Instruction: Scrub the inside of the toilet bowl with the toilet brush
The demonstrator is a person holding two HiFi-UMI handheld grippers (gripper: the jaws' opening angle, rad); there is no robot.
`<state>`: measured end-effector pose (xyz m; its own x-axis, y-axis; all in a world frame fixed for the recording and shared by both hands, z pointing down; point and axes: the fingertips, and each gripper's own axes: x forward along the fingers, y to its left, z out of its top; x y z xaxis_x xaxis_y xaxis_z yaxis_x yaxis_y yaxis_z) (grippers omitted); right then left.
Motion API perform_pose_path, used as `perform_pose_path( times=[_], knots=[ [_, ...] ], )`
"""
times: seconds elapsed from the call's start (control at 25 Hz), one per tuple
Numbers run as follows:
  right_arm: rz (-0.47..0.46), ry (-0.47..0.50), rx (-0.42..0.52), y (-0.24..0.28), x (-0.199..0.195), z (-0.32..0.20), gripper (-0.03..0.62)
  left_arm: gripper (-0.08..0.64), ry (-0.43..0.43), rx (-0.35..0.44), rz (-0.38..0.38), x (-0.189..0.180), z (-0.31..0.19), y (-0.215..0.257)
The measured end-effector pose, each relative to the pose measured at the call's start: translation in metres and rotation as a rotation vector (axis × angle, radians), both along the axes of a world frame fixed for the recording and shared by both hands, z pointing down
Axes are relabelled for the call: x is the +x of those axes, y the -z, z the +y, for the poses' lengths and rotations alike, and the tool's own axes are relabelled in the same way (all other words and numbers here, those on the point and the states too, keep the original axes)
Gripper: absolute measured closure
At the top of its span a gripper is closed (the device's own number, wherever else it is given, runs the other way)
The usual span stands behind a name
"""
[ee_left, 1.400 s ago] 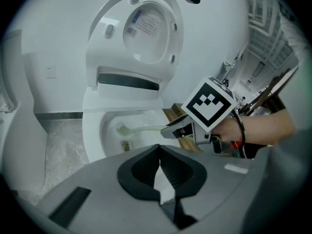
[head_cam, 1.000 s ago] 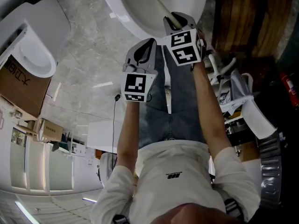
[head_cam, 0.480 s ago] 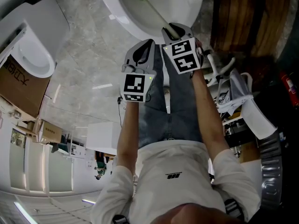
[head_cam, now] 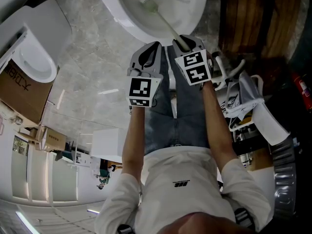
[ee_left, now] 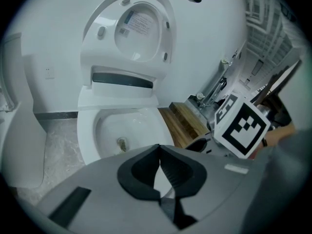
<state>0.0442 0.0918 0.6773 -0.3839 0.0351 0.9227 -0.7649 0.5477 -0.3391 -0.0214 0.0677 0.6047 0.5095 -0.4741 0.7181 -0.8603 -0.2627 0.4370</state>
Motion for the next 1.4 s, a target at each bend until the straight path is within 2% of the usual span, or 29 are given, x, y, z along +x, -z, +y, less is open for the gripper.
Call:
perform_pose_path(
  times=[0.52, 1.4],
  knots=[
    [0.036, -0.062, -0.031, -0.004, 0.029, 0.016, 0.5, 0.551, -0.019, 0.0, -0.003, 0.011, -0.003, 0.0],
    [0.107, -0.129, -0.047, -0.061, 0.021, -0.025, 0.5, 0.551, -0.044, -0.022, -0.005, 0.0, -0.014, -0.017]
  ],
)
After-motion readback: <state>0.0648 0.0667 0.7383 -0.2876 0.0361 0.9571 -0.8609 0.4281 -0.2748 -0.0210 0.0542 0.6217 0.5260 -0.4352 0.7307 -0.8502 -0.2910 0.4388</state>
